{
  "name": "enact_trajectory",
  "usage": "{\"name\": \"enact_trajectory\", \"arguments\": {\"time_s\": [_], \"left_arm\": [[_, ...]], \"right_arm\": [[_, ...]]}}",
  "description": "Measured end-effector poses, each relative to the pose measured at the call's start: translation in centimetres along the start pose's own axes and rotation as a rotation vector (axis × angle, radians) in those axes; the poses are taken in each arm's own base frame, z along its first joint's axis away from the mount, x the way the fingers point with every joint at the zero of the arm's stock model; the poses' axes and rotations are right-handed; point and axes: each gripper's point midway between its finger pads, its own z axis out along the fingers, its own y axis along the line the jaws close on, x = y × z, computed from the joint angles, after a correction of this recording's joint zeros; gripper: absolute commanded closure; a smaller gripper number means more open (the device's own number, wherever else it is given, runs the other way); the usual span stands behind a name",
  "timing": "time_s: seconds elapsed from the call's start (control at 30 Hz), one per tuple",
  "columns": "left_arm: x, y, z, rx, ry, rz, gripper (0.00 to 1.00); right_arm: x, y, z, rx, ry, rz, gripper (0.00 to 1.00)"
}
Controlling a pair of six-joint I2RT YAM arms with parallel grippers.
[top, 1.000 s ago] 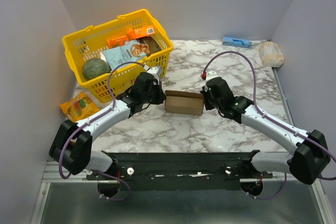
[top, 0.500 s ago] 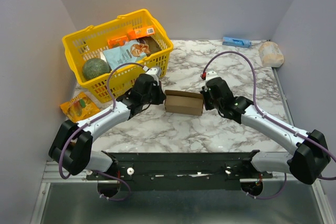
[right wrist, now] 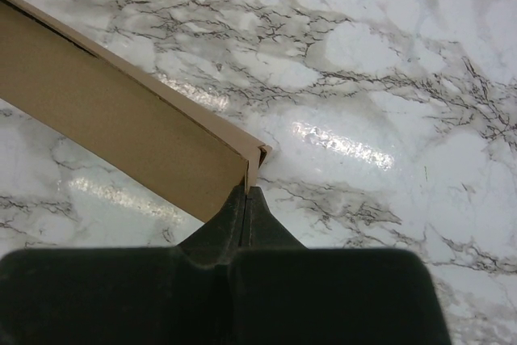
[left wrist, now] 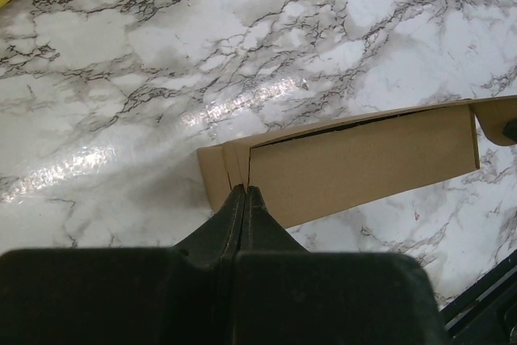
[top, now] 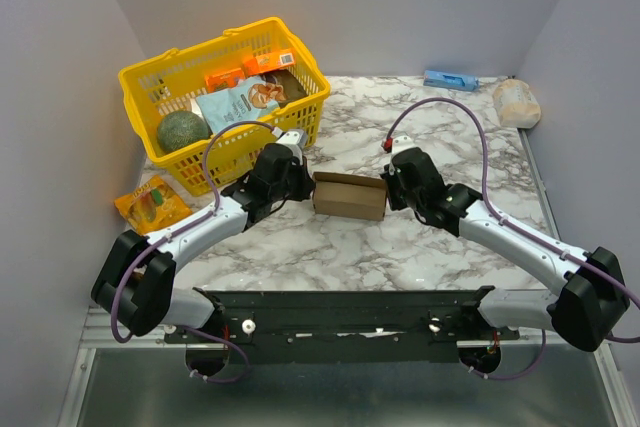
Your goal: Fold the paper box
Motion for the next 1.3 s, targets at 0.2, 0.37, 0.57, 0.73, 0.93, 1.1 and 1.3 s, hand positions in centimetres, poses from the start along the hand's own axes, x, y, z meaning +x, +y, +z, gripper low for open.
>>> {"name": "enact_trajectory", "arguments": {"time_s": [0.2,0.37,0.57,0.73,0.93,1.1,1.3], "left_arm": [[0.0,0.0,0.1,-0.002,-0.007,0.005,1.0],[0.0,0.2,0.1,-0.013,-0.011,0.016,1.0],[0.2,0.2,0.2,-0.022,-0.019,0.026,1.0],[0.3,0.0,0.3,-0.022,-0.026,0.033,1.0],[0.5,-0.4,0.3,-0.017,-0.03,0.041,1.0],[0.6,-0.7,0.3,-0.012,-0.03,0.045,1.0],[0.5,-0.7,0.3,-0.013,-0.032,0.045,1.0]], "right_arm": [[0.0,0.1,0.0,0.0,0.003,0.022,0.99],[-0.2,0.3,-0.4,-0.006,0.012,0.055,0.99],[-1.0,0.6,-0.8,-0.007,0.004,0.102,0.99],[-1.3,0.5,-0.5,0.013,0.006,0.132,0.99],[-1.0,0.0,0.4,0.058,0.025,0.146,0.99],[-0.7,-0.2,0.8,0.078,0.035,0.149,0.99],[-0.5,-0.3,0.9,0.081,0.034,0.149,0.99]]}}
